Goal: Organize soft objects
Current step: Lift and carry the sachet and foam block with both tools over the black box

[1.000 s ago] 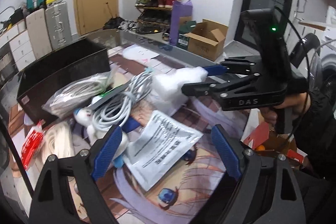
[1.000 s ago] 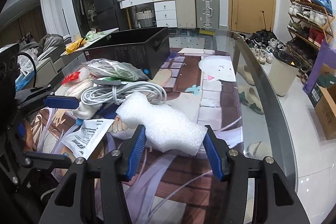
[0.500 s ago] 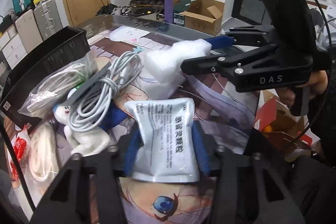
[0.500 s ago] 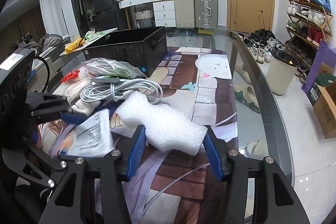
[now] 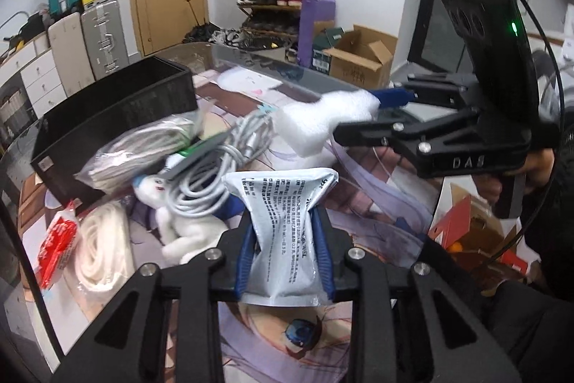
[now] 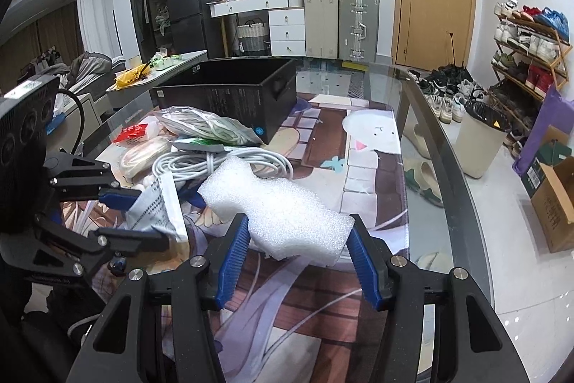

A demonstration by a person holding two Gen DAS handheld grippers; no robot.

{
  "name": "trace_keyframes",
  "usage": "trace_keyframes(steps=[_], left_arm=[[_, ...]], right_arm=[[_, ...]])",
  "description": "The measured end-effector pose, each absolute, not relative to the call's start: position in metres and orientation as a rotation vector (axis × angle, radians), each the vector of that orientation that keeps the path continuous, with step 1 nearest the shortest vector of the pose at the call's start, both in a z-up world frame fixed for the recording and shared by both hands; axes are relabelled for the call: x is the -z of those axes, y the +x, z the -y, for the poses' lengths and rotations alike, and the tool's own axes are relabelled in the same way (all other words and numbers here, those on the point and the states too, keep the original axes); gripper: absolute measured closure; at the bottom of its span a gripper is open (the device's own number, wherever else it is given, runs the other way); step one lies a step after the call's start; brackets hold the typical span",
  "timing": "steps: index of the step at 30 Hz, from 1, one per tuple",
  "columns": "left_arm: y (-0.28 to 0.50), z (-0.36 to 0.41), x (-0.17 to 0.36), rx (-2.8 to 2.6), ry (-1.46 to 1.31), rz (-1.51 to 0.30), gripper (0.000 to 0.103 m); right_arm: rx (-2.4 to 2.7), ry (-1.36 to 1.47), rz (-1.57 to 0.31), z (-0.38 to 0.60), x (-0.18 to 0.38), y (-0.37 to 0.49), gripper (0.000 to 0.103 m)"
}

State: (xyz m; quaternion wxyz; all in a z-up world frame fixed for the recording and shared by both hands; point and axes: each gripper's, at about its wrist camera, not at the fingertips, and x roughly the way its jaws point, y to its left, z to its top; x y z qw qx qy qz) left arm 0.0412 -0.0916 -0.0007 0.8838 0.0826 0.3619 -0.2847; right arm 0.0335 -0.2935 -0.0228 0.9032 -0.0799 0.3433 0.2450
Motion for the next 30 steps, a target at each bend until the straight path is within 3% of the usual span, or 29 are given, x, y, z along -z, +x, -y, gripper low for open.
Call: trace_keyframes(steps=[30], left_arm=[[0.06, 0.007, -0.051, 0.328, -0.063, -0.594, 0.074]], right_arm=[[-0.488, -0.228, -0.597, 0.245, -0.024, 0.027, 0.048]])
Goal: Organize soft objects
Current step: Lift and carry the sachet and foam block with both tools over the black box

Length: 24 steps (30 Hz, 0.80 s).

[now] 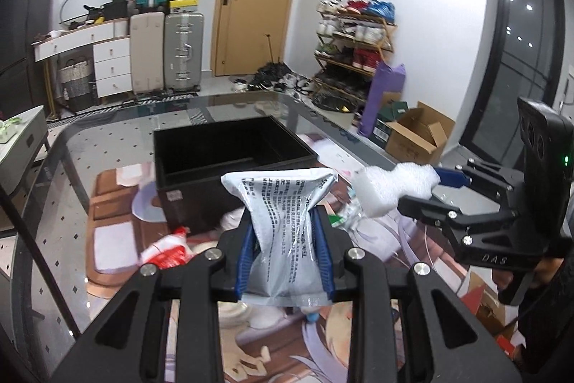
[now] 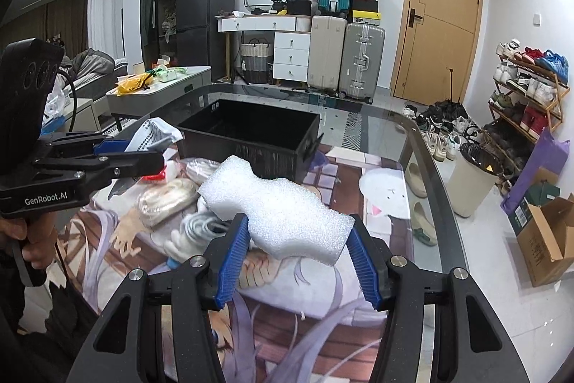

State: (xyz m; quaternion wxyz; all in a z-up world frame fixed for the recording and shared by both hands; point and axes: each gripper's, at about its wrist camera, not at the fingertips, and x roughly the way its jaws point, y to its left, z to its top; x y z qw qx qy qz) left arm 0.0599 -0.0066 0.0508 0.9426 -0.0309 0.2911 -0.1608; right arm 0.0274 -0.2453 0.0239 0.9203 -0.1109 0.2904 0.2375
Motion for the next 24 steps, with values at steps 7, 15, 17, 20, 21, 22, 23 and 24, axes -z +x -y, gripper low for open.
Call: trace_keyframes(steps=[7, 15, 17, 20, 21, 22, 23, 24], left_arm=[[0.071, -0.006, -0.056, 0.281, -0.107, -0.578, 0.074], [0.089, -0.016, -0.061, 0.228, -0.15, -0.567, 0.074], [0.095, -0.02, -0.061, 0.213, -0.166, -0.573, 0.073], [0.103, -0.023, -0.059, 0.194, -0.178, -0.582, 0.073], [0.107, -0.023, -0.059, 0.184, -0.175, -0.586, 0.073], [0.109, -0.024, -0.059, 0.18, -0.175, -0.585, 0.073], [0.112, -0.025, -0.059, 0.176, -0.175, -0.584, 0.073], [0.113, -0.025, -0.058, 0.174, -0.173, -0.584, 0.073]], right_arm=[[-0.47, -0.204, -0.587, 0.232, -0.034, 0.054, 0.048], [-0.463, -0.185, -0.575, 0.213, -0.048, 0.085, 0.048], [-0.463, -0.186, -0.577, 0.208, -0.049, 0.094, 0.048], [-0.461, -0.192, -0.578, 0.2, -0.051, 0.105, 0.048], [-0.461, -0.195, -0.581, 0.198, -0.052, 0.109, 0.048], [-0.461, -0.196, -0.582, 0.195, -0.052, 0.113, 0.048], [-0.461, -0.196, -0.585, 0.193, -0.053, 0.117, 0.048], [-0.461, -0.196, -0.586, 0.191, -0.053, 0.121, 0.048]])
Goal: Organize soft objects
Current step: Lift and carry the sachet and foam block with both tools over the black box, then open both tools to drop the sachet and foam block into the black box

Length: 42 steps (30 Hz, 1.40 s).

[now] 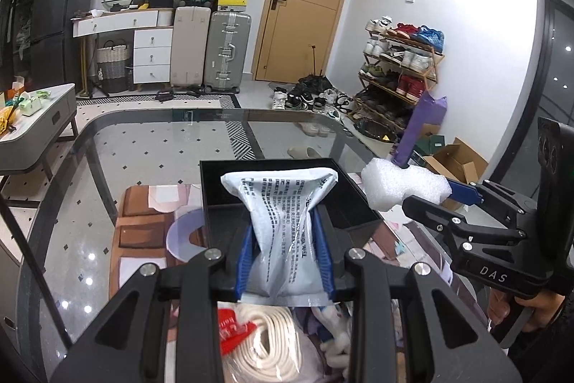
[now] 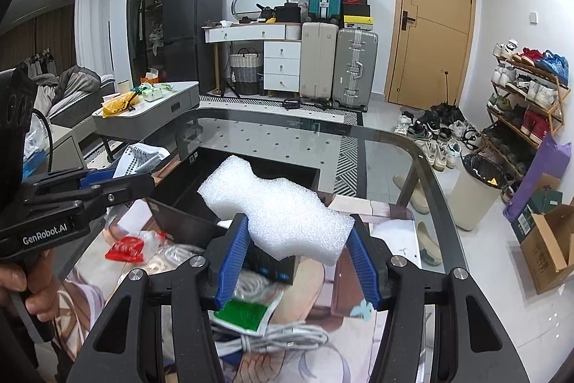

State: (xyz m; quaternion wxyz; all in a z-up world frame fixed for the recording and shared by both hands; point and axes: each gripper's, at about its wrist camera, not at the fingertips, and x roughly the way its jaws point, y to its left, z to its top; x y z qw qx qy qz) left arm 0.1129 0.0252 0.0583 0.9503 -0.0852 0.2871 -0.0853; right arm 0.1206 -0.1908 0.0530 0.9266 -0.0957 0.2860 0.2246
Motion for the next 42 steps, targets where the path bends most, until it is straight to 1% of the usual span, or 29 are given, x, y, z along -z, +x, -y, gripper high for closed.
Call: trace_keyframes(steps=[17, 28, 42], left_arm=[[0.156, -0.022, -0.048, 0.124, -0.157, -0.613, 0.073], [0.176, -0.022, -0.035, 0.105, -0.14, -0.65, 0.073], [0.192, -0.018, -0.02, 0.089, -0.114, -0.694, 0.073]], right_arm=[[-0.438, -0.247, -0.654, 0.153, -0.043, 0.174, 0.048], [-0.432, -0.358, -0.664, 0.124, -0.027, 0.193, 0.048], [-0.455, -0.424, -0.693, 0.114, -0.009, 0.211, 0.048]])
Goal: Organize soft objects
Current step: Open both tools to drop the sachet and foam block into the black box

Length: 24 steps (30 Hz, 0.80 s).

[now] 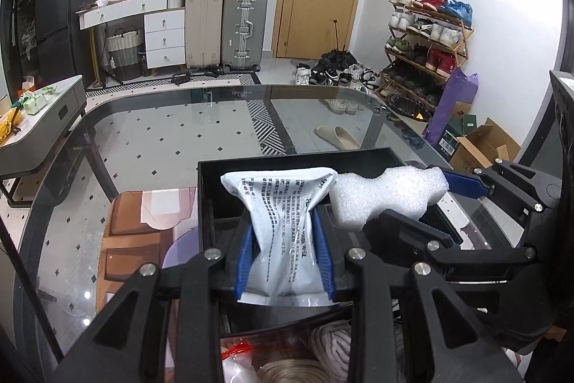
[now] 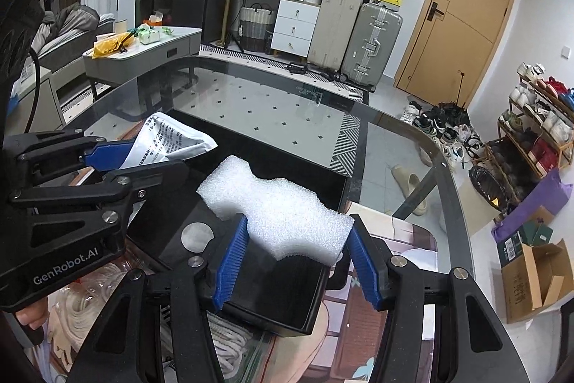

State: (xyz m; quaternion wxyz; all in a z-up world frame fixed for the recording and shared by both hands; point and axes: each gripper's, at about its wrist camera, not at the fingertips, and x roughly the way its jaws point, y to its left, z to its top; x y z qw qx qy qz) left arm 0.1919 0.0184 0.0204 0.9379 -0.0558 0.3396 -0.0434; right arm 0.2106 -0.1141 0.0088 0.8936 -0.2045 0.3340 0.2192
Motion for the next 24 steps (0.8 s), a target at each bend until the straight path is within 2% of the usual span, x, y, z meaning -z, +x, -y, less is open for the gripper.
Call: trace_keyframes(steps=[6, 9, 11, 13, 15, 17, 19, 20, 21, 24], left_arm=[[0.196, -0.017, -0.017, 0.102, -0.113, -0.708, 0.073], [0.196, -0.016, -0.017, 0.103, -0.117, -0.71, 0.07], [0.195, -0.015, -0.018, 0.108, -0.116, -0.712, 0.068], [0.193, -0.016, -0.02, 0.103, -0.11, -0.711, 0.06], [0.188, -0.019, -0.022, 0.115, -0.116, -0.708, 0.044], [0.181, -0.02, -0.027, 0.105, -0.121, -0.7, 0.039], [0.175, -0.023, -0.03, 0.107, -0.134, -0.688, 0.029], [0.17, -0.024, -0.032, 0.128, -0.152, -0.678, 0.019], [0.166, -0.026, -0.034, 0.13, -0.161, -0.669, 0.012], [0.151, -0.029, -0.042, 0.1, -0.152, -0.63, 0.0]], right_arm=[[-0.48, -0.454, -0.687, 0.11, -0.005, 0.211, 0.044], [-0.506, -0.447, -0.677, 0.113, -0.006, 0.208, 0.029], [-0.504, -0.452, -0.663, 0.116, -0.009, 0.204, 0.025], [-0.496, -0.45, -0.651, 0.121, -0.012, 0.201, 0.02], [-0.492, -0.433, -0.649, 0.128, -0.016, 0.197, 0.017], [-0.483, -0.404, -0.646, 0.137, -0.02, 0.191, 0.014], [-0.478, -0.357, -0.641, 0.149, -0.026, 0.185, 0.004], [-0.475, -0.319, -0.631, 0.158, -0.03, 0.181, 0.002], [-0.475, -0.296, -0.626, 0.163, -0.033, 0.179, 0.001], [-0.484, -0.229, -0.619, 0.181, -0.041, 0.168, 0.001]])
